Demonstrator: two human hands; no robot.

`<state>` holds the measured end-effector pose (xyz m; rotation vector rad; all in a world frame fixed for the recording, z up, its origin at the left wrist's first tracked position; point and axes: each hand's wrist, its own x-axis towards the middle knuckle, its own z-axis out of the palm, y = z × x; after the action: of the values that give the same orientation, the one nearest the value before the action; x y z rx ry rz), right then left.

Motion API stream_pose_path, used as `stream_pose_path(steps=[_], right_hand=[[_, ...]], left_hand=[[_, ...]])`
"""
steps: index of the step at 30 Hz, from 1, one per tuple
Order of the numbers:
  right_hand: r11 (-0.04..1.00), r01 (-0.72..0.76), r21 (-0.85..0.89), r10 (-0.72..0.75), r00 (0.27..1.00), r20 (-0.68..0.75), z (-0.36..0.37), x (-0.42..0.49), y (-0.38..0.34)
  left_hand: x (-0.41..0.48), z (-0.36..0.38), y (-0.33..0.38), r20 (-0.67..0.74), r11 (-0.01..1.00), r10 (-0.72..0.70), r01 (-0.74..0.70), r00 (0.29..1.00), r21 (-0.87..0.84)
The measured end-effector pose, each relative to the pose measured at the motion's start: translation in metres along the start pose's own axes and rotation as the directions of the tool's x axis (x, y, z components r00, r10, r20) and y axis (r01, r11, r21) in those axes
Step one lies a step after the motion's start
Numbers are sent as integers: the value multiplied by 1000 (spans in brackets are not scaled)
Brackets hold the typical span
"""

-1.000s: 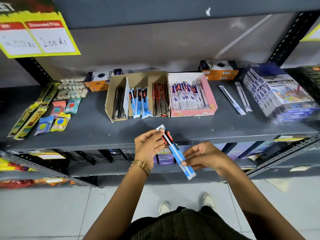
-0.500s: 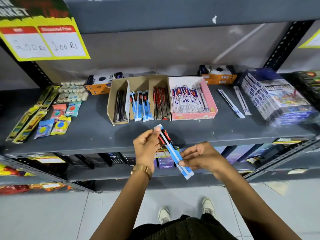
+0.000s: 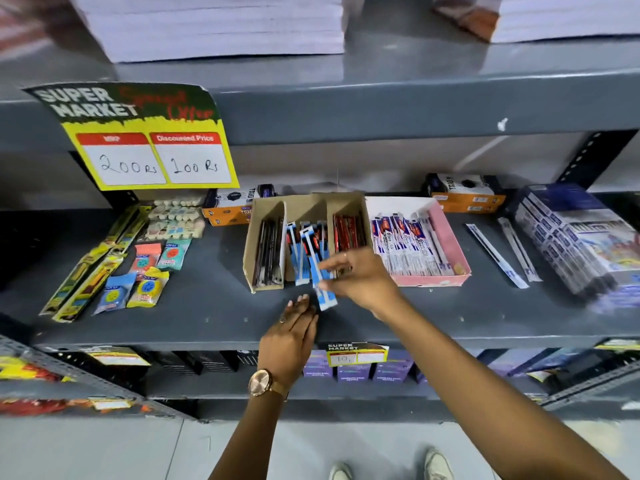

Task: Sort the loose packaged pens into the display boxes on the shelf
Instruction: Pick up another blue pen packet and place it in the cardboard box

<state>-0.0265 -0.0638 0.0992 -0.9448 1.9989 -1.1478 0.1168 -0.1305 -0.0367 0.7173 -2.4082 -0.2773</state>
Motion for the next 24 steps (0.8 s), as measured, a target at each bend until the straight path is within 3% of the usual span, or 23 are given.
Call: stream_pose_path(steps=[8,15,24], right_hand=[[961,-10,-278,-7,998,-60,41,64,-15],[830,13,-558,-51,997,-53,60,94,-30],[662,-5,-750,12,1000,4,54,118,-26]], left_hand=[[0,2,0,-11,998,62,-62,998,33],[1,11,-1,-95,995,70,-62,993,82],[0,19,-3,-99,981,-14,33,995,192]])
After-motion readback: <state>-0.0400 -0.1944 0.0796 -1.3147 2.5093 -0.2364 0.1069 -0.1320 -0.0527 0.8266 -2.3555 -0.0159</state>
